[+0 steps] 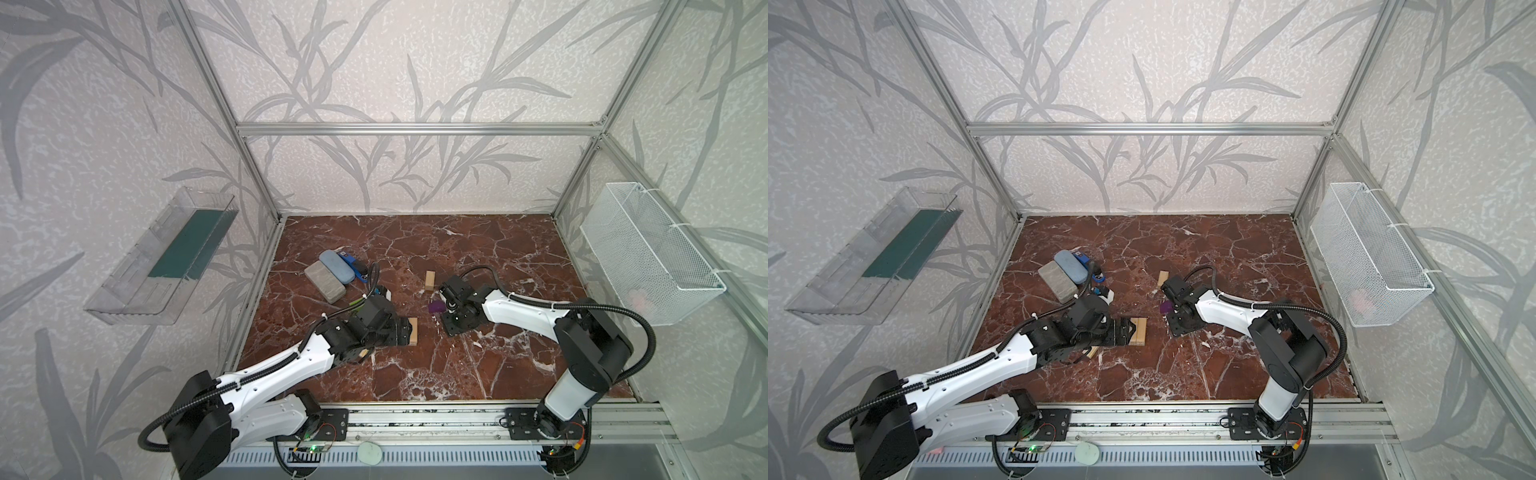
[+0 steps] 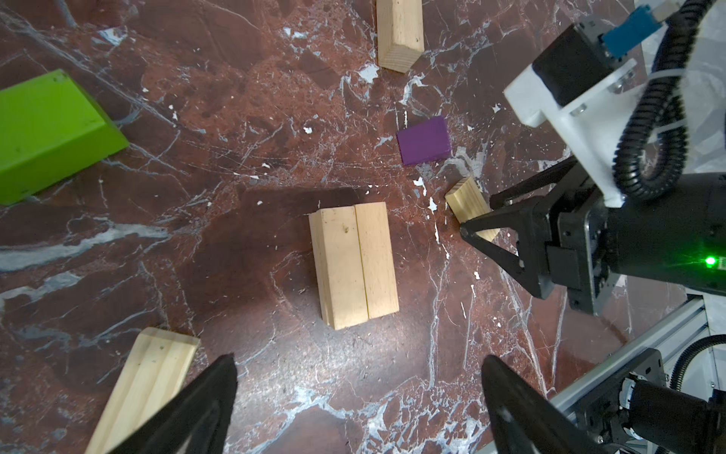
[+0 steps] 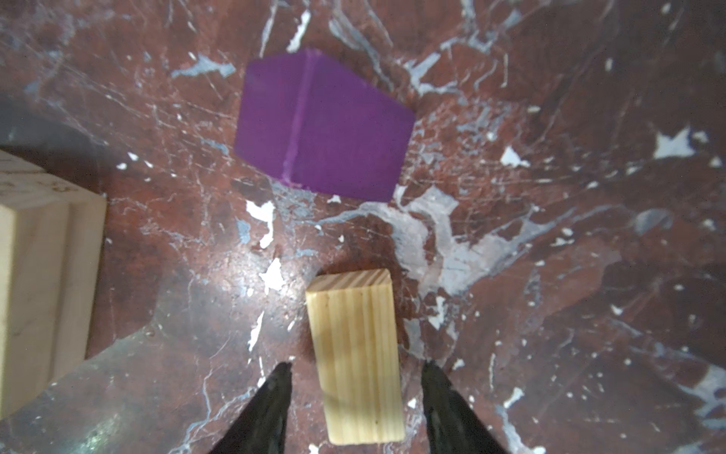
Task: Build the wood block tower
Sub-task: 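Reach the right gripper to the wooden block near the purple block and grasp it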
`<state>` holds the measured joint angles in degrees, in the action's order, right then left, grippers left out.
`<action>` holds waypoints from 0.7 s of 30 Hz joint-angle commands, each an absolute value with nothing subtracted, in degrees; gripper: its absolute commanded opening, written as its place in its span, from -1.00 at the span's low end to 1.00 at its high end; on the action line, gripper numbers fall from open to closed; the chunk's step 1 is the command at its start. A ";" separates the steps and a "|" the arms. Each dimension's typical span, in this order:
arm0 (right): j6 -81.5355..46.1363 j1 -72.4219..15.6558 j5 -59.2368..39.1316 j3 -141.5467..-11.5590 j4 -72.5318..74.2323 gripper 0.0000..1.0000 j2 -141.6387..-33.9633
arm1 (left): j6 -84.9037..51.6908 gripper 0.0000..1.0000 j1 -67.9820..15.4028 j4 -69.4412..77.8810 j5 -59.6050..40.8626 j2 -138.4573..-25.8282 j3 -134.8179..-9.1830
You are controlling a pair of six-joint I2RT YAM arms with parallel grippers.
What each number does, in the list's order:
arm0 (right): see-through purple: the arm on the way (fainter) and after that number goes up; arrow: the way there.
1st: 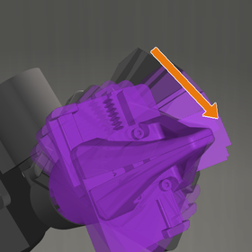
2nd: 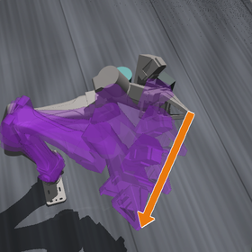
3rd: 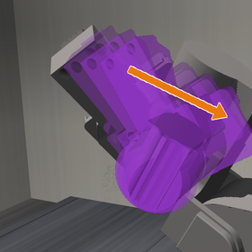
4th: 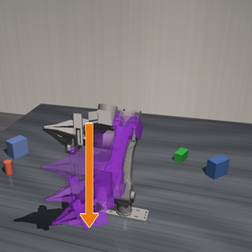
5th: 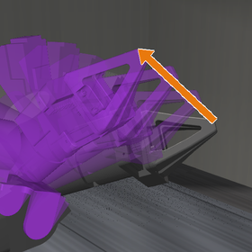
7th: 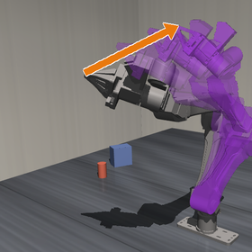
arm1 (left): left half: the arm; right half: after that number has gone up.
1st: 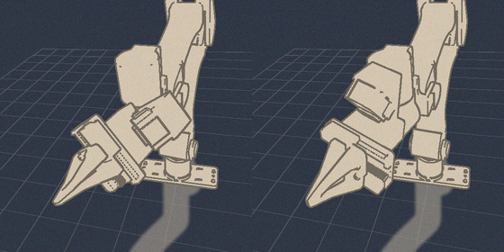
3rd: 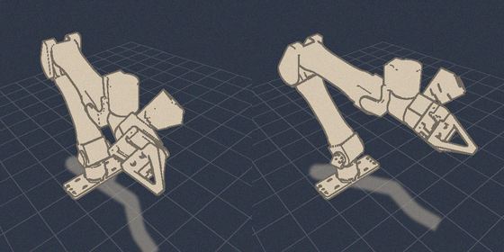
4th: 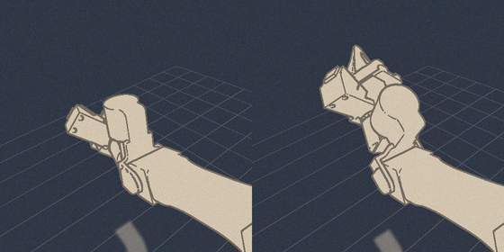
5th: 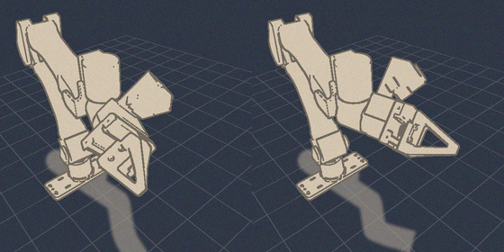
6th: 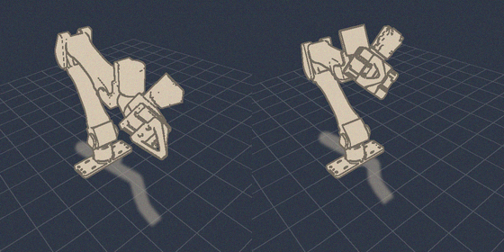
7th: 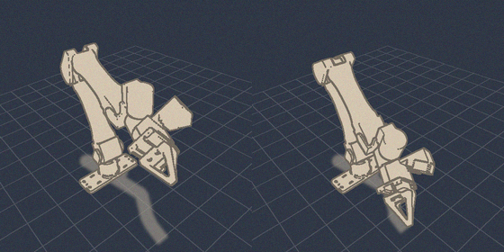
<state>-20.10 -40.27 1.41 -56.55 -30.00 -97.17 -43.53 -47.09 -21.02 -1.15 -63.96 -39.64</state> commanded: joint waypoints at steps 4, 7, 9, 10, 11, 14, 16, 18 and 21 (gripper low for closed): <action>-18.73 -40.03 2.31 -58.97 -30.93 -0.06 -100.33 | -43.51 0.90 -47.29 -20.70 -0.55 -64.35 -41.20; -18.63 -40.03 2.29 -58.72 -30.72 -0.15 -100.81 | -43.51 0.90 -47.29 -20.65 -0.37 -64.42 -41.19; -18.55 -40.00 2.03 -58.63 -30.61 -0.23 -100.88 | -43.35 0.91 -47.29 -20.74 -0.35 -64.55 -41.36; -18.68 -39.99 1.87 -58.46 -30.58 -0.27 -100.68 | -43.25 0.96 -47.29 -20.67 -0.35 -64.55 -41.52; -18.87 -40.08 1.85 -58.40 -30.68 -0.31 -100.47 | -43.16 0.97 -47.27 -20.82 -0.25 -64.39 -41.60; -19.80 -40.63 2.08 -58.42 -31.58 -0.39 -99.21 | -42.85 0.98 -47.30 -20.95 0.03 -64.26 -41.77; -20.57 -41.41 2.41 -58.47 -31.97 -0.42 -98.14 | -42.63 0.99 -47.29 -20.92 0.17 -64.08 -41.84; -21.96 -42.07 3.11 -58.70 -32.97 -0.43 -98.10 | -42.32 0.99 -47.29 -20.92 0.55 -63.81 -41.83; -24.71 -42.94 3.21 -58.76 -34.03 -0.45 -95.45 | -42.12 0.99 -47.29 -21.70 1.39 -62.97 -41.68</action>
<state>-21.74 -42.09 2.50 -57.80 -31.38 -98.59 -43.05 -47.13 -20.97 -0.54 -64.12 -40.27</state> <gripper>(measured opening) 0.317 0.995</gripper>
